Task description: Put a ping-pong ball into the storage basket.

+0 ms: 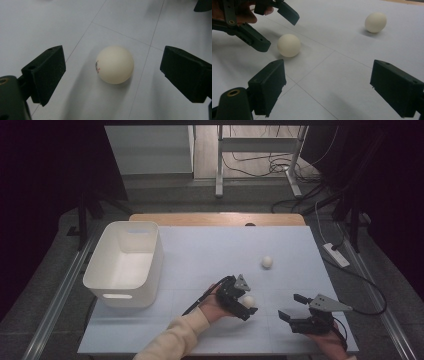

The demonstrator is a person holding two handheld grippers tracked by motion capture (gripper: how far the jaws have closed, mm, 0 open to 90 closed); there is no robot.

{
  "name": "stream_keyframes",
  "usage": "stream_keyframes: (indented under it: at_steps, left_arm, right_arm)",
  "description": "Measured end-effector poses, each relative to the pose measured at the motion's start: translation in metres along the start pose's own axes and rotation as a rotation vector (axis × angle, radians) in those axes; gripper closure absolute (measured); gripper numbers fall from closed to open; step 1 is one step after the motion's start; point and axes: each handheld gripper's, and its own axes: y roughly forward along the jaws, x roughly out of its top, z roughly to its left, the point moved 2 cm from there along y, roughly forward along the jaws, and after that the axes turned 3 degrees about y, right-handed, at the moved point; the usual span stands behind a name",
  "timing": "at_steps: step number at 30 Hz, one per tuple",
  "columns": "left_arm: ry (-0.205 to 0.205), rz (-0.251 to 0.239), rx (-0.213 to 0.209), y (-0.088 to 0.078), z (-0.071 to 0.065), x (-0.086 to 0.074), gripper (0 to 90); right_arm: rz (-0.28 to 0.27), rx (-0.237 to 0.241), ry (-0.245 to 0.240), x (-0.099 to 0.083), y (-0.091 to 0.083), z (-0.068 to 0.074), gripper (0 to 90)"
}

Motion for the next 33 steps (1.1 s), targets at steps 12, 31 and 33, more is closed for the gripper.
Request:
stream_keyframes:
  at_steps: [12,31,33]
  left_arm:
    - [0.007,0.049,-0.01,0.01,0.002,0.001,7.6]
    - [0.065,0.098,0.012,0.017,-0.004,0.0,35.1]
    - [0.067,0.095,0.01,0.017,-0.005,0.0,39.1]
  right_arm:
    - [0.003,-0.002,0.001,0.0,0.0,-0.001,13.1]
    - [0.008,-0.002,0.0,-0.001,0.001,-0.001,13.1]
    - [0.008,-0.002,0.0,-0.001,0.001,-0.001,13.1]
